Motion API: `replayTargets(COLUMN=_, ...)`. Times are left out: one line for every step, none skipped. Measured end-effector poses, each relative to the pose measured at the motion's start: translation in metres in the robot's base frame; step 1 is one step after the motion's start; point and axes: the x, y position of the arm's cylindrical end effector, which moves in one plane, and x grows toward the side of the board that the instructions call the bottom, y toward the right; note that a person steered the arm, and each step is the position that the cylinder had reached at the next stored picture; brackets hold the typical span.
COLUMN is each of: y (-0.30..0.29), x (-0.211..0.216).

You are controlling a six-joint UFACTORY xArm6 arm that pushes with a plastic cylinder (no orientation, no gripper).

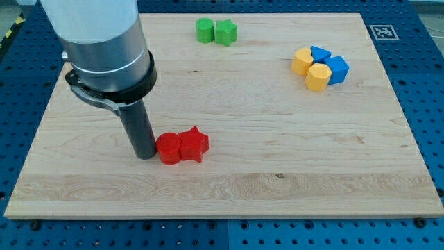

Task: Move your arm towrads top

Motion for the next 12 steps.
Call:
replayTargets(y=-0.003, x=0.000)
replayTargets(y=-0.016, x=-0.020)
replayTargets(y=-0.016, x=-0.045)
replayTargets(y=-0.016, x=-0.063)
replayTargets(y=-0.016, x=-0.085)
replayTargets(y=-0.016, x=-0.112)
replayTargets(y=-0.017, x=-0.134)
replayTargets(y=-0.023, x=-0.154)
replayTargets(y=-0.033, x=-0.175)
replayTargets(y=-0.035, x=-0.198)
replayTargets(y=-0.035, x=-0.202)
replayTargets(y=-0.035, x=-0.203)
